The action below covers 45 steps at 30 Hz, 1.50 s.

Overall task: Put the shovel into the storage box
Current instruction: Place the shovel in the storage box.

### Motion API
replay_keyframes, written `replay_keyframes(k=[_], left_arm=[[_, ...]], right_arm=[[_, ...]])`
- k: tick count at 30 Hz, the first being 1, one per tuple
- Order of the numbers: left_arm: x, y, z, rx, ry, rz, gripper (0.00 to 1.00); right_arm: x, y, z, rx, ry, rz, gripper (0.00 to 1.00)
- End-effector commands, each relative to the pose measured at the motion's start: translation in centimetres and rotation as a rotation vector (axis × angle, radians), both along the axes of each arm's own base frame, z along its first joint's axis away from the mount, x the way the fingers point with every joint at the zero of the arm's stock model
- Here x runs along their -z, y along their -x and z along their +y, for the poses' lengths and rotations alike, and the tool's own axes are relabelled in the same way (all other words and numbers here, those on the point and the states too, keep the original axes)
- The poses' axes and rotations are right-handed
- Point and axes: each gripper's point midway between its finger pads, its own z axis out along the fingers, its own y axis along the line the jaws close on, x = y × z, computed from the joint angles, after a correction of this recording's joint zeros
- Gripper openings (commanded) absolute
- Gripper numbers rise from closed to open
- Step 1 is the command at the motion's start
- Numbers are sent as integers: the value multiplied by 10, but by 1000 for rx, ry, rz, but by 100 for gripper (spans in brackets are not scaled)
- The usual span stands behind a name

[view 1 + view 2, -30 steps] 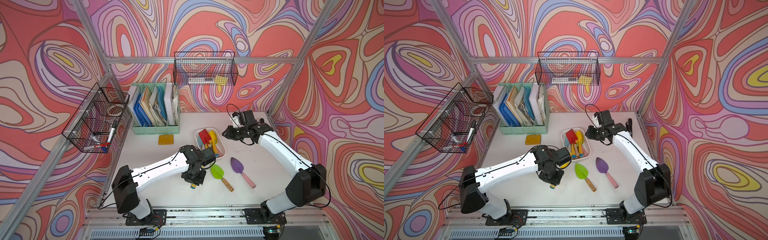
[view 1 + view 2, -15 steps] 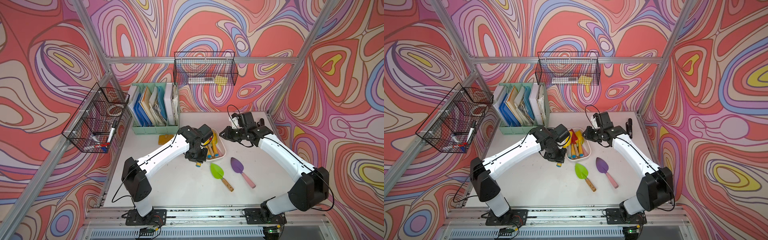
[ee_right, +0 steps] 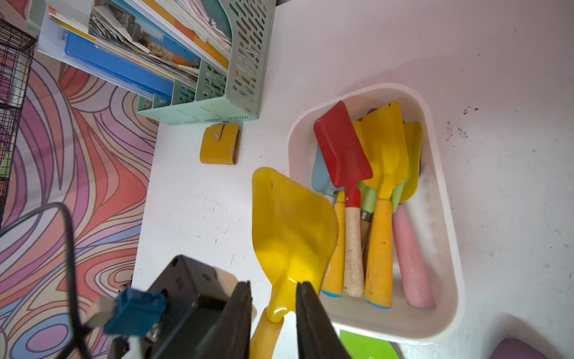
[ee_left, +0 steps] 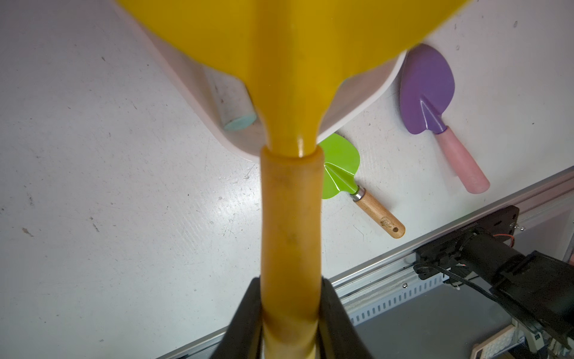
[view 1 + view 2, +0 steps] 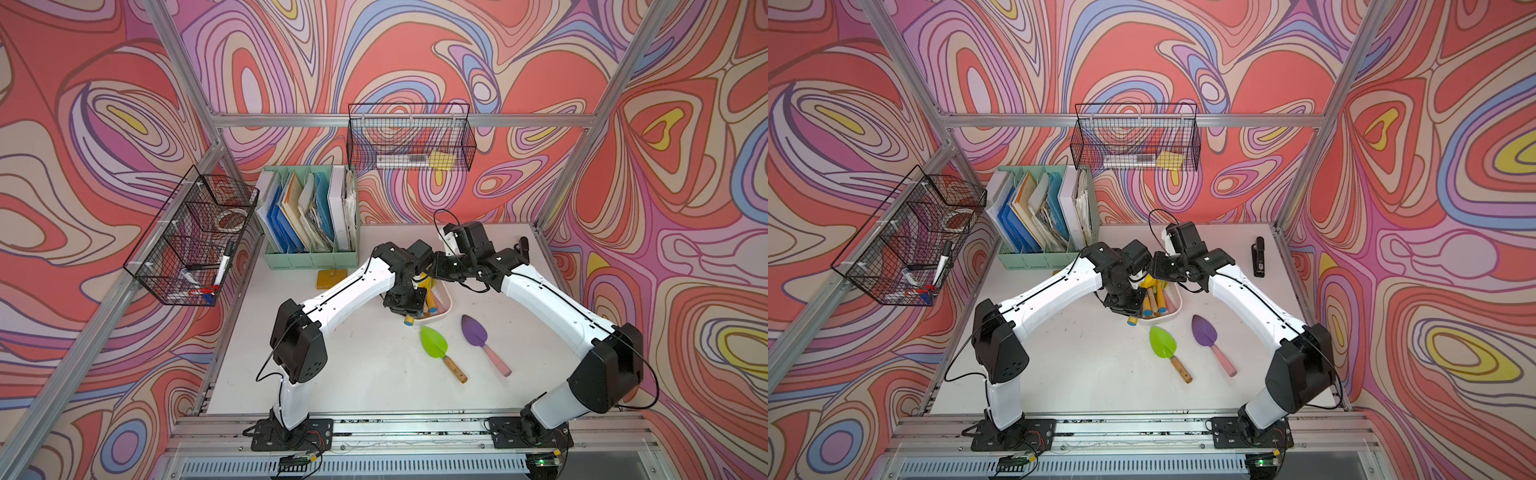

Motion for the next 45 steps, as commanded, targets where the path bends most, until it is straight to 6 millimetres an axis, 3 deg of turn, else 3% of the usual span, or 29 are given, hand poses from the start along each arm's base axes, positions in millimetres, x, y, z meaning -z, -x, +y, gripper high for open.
replay_keyframes(k=[1, 16, 36, 40, 45], left_arm=[[-8, -1, 0, 20, 14, -8, 0], [-3, -2, 7, 16, -18, -8, 0], [-13, 0, 3, 10, 29, -19, 0], [-15, 1, 3, 9, 36, -20, 0], [-14, 2, 3, 7, 44, -17, 0]], right_arm=[[-1, -3, -4, 23, 46, -10, 26], [-2, 2, -10, 39, 110, -14, 27], [35, 0, -7, 44, 131, 47, 27], [41, 0, -7, 49, 134, 53, 23], [44, -2, -8, 57, 137, 55, 9]])
